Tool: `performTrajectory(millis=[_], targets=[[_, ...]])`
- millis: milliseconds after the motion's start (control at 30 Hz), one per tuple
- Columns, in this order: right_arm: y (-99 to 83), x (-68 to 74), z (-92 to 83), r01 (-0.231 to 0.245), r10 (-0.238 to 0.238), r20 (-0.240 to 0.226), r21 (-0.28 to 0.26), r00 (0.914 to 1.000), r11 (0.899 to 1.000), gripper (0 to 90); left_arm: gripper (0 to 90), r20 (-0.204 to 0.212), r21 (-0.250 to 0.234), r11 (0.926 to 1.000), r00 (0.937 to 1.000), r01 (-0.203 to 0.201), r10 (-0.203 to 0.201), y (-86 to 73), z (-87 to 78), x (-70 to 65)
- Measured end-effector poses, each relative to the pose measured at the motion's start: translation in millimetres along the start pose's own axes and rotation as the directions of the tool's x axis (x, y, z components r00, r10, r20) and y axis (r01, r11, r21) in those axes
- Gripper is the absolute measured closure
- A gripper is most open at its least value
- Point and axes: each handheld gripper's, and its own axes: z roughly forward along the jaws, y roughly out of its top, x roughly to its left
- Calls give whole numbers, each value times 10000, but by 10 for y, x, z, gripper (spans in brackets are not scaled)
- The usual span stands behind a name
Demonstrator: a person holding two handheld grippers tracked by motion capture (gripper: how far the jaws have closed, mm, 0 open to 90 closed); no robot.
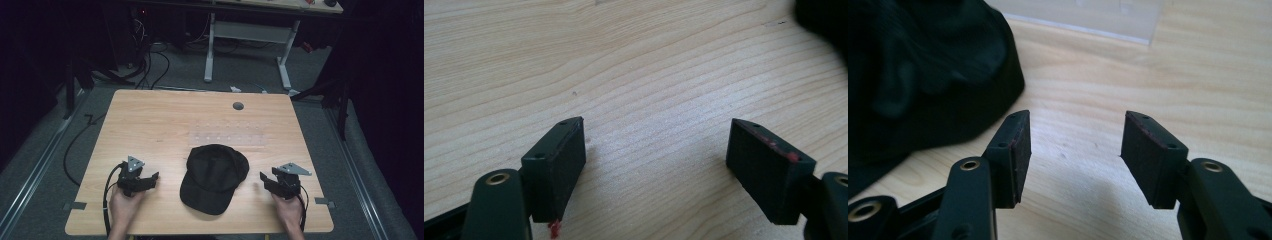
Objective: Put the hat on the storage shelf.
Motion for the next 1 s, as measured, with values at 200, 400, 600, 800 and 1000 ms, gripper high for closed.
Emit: performTrajectory(millis=[200,400,600,800,1000], targets=[[67,79,-80,127,-143,-412,-391,9990,9992,463,240,1,2,10000,10000,-1,1,0,0,0],[132,161,-125,205,-255,-958,-529,9951,9984,457,240,2,1,10000,10000,-2,2,0,0,0],[215,268,-153,406,-484,-1391,-585,9891,9975,435,240,0,3,10000,10000,-2,2,0,0,0],[295,329,-166,459,-577,-1648,-747,9846,9961,428,240,-5,2,10000,10000,2,-2,1,1,0],[395,417,-117,707,-830,-1947,-696,9773,9951,386,241,-6,1,10000,10000,3,-3,1,1,0]])
